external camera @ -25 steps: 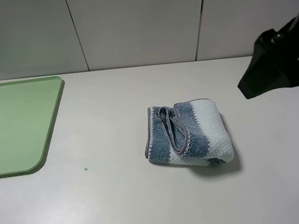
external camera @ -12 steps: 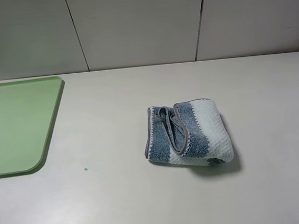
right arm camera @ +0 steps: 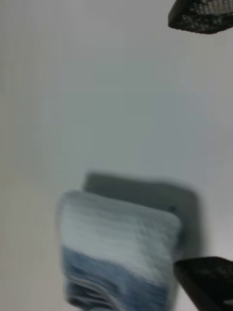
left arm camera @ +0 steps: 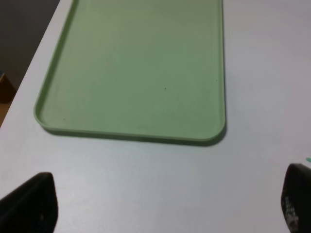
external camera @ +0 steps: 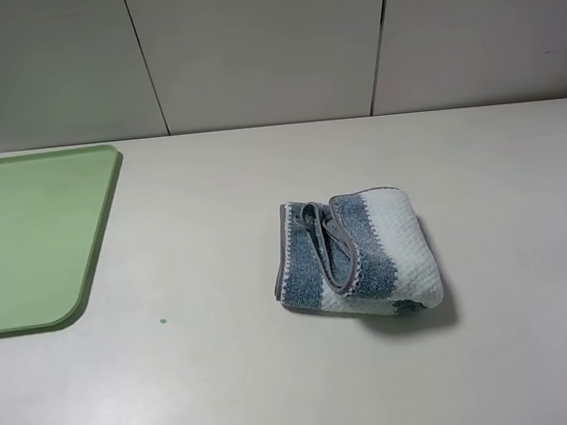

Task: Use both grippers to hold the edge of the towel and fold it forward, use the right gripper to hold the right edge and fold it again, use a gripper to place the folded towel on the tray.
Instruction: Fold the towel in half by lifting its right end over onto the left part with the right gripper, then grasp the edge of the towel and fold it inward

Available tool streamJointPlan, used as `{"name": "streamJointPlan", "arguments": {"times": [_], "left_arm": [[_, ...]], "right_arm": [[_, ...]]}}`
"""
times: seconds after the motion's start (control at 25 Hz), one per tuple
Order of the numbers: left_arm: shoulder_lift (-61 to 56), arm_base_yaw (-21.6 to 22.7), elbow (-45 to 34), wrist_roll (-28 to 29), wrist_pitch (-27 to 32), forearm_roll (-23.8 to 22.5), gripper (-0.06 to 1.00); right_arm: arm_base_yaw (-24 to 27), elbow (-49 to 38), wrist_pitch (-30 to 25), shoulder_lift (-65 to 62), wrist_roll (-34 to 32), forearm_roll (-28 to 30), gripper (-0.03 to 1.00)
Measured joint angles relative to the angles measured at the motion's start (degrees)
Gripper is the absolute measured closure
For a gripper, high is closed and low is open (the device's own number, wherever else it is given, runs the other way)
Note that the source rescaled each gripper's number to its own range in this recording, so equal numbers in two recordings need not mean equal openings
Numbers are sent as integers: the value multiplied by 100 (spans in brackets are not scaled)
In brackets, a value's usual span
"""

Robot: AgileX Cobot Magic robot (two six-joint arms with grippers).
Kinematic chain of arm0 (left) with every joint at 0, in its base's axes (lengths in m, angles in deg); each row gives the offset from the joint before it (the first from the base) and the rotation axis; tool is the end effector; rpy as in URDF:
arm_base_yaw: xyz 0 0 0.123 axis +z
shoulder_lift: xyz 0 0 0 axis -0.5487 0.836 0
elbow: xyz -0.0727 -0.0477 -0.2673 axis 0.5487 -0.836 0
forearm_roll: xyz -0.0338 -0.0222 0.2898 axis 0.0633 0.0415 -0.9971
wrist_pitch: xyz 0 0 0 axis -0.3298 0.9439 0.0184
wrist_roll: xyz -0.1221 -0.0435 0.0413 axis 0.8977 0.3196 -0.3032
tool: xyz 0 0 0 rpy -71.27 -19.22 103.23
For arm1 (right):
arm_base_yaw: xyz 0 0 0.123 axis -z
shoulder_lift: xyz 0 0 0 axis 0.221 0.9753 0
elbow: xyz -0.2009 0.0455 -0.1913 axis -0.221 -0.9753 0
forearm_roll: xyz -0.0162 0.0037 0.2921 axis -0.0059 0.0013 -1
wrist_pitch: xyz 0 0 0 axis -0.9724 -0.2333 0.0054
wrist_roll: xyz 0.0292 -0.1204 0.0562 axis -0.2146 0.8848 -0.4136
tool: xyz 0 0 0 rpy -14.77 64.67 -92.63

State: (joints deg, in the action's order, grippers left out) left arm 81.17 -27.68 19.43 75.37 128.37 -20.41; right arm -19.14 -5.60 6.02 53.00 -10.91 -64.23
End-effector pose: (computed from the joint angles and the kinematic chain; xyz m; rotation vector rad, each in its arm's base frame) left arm 0.0771 0.0207 0.2782 -0.1833 2.0429 0.1452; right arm 0.0830 0.0103 0.2741 -0.0362 2.0674 0.1257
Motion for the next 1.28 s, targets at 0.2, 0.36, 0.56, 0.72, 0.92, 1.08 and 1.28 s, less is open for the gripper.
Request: {"name": "streamJointPlan", "arguments": {"times": [0.2,0.36,0.56,0.72,0.92,1.08,1.28], "left_arm": [[0,0,0,0,0,0,4],[0,0,0,0,0,0,4],[0,0,0,0,0,0,4],[0,0,0,0,0,0,4],[0,0,0,0,0,0,4],[0,0,0,0,0,0,4],[0,0,0,0,0,-144,4]], "right_arm": [[592,-7,6,-246,0,4,-3],[661,-16,6,-246,0,4,-3],[661,-16,6,-246,0,4,-3],[661,-16,6,-246,0,4,-3],[661,-16,6,-246,0,4,-3],[661,-16,6,-246,0,4,-3],[661,-16,6,-246,0,4,-3]]}}
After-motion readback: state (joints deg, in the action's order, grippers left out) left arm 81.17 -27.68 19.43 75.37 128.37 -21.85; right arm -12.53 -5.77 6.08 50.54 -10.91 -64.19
